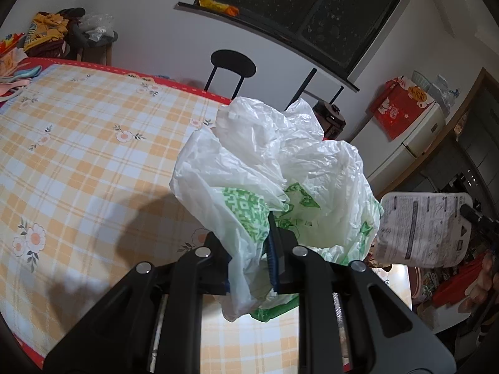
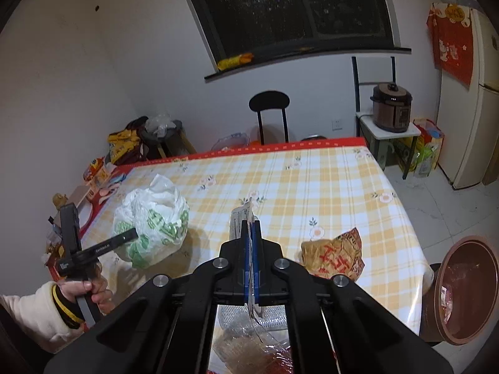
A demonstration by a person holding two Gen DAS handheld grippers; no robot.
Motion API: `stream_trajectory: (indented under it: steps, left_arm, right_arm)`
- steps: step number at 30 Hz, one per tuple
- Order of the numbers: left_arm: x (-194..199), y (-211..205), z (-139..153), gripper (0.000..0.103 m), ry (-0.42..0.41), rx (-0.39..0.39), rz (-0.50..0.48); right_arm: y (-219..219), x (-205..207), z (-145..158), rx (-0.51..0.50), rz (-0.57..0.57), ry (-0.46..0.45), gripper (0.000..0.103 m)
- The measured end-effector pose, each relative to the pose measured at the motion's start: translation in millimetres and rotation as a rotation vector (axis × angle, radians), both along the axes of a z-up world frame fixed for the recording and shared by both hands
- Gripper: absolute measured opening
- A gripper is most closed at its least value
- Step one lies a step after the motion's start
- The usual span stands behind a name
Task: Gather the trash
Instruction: 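Carry bag and pouch over the brown bin and open both tools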
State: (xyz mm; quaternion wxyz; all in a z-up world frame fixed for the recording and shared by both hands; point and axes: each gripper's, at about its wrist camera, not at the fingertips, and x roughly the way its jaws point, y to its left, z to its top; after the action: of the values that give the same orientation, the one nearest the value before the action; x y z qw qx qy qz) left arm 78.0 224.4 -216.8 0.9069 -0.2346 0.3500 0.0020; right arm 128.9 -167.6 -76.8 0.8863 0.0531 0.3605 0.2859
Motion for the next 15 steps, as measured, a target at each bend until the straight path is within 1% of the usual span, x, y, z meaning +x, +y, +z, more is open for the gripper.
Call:
stream_trajectory:
  steps: [7,10,12,15]
  left_arm:
    - [-18,0,19,0.02,-0.052,0.01,0.044]
    - [-22,-6,30,0.02,-0.069,0.025,0.056]
    - [-23,-12,37,0.02,-0.075,0.035,0.057]
    - [-25,-29,52,0.02,-0.095,0.067,0.053]
  right_arm:
    - [-23,0,26,-0.027,-0.054,-0.075,0.003]
    - [-45,1,38,-0.022,-0.089,-0.109,0.003]
    - [-59,0,41,-0.02,-0.105,-0.122,0.003]
    - [-92,2,43,0.001,-0.142,-0.136,0.003]
